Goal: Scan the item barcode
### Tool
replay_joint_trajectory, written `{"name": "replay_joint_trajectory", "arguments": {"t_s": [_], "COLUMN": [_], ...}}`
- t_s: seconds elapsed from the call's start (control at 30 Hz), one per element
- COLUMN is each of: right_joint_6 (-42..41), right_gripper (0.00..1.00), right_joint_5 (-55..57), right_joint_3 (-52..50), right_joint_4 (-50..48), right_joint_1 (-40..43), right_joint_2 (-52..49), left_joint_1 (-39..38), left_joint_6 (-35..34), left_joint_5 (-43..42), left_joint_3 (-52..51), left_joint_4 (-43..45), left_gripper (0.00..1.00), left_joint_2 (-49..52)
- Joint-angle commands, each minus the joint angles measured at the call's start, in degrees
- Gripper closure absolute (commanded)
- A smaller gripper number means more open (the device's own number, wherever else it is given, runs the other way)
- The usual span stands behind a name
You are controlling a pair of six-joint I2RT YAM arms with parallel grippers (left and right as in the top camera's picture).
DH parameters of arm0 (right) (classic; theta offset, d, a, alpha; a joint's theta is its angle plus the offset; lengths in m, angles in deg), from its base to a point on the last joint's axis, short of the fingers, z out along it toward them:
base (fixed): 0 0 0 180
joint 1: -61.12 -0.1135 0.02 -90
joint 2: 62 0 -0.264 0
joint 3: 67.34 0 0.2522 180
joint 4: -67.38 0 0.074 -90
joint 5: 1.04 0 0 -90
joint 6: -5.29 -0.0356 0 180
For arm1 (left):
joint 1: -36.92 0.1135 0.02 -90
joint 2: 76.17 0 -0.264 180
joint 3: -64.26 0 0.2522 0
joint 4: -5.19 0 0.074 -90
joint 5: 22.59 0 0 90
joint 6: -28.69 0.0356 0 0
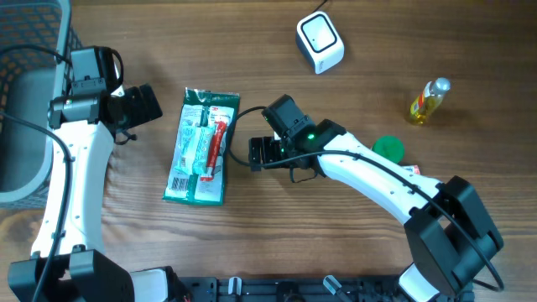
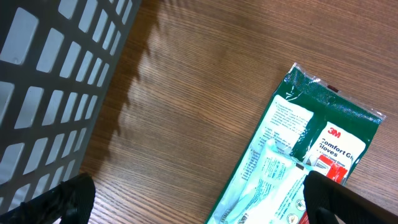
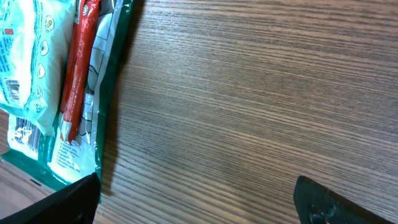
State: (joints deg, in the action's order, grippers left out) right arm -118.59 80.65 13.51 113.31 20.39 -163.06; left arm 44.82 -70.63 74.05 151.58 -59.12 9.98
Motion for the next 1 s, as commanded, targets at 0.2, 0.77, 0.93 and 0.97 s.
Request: {"name": "replay_joint_trajectory", "arguments": {"t_s": [0.2,0.77,0.93,0.97], "right_joint_6": [-0.6,-0.8,-0.8,-0.8], "right_gripper": [0.0,0.0,0.0,0.0], "right_joint_5": [-3.7,-2.7,-2.7,-2.7], "right_joint_3": [0.0,0.0,0.0,0.0], "right_joint_4": [1.0,-7.4,-8.0,-8.0], "right_joint_1": [8.6,13.7,13.7,13.7], "right_joint_2": [-0.9,-0.9,-0.9,-0.9], "left_joint_1": [0.2,0.2,0.2,0.2], "left_joint_6": [1.2,1.4,1.7,1.7], "left_joint_5": [2.1,-3.5,-8.0,-7.9], "left_joint_3": [0.0,0.0,0.0,0.0], "left_joint_4": [0.2,9.9,10.7,10.7], "left_gripper": [0.0,0.0,0.0,0.01], "left_joint_2": [0.1,0.1,0.3,0.5]}}
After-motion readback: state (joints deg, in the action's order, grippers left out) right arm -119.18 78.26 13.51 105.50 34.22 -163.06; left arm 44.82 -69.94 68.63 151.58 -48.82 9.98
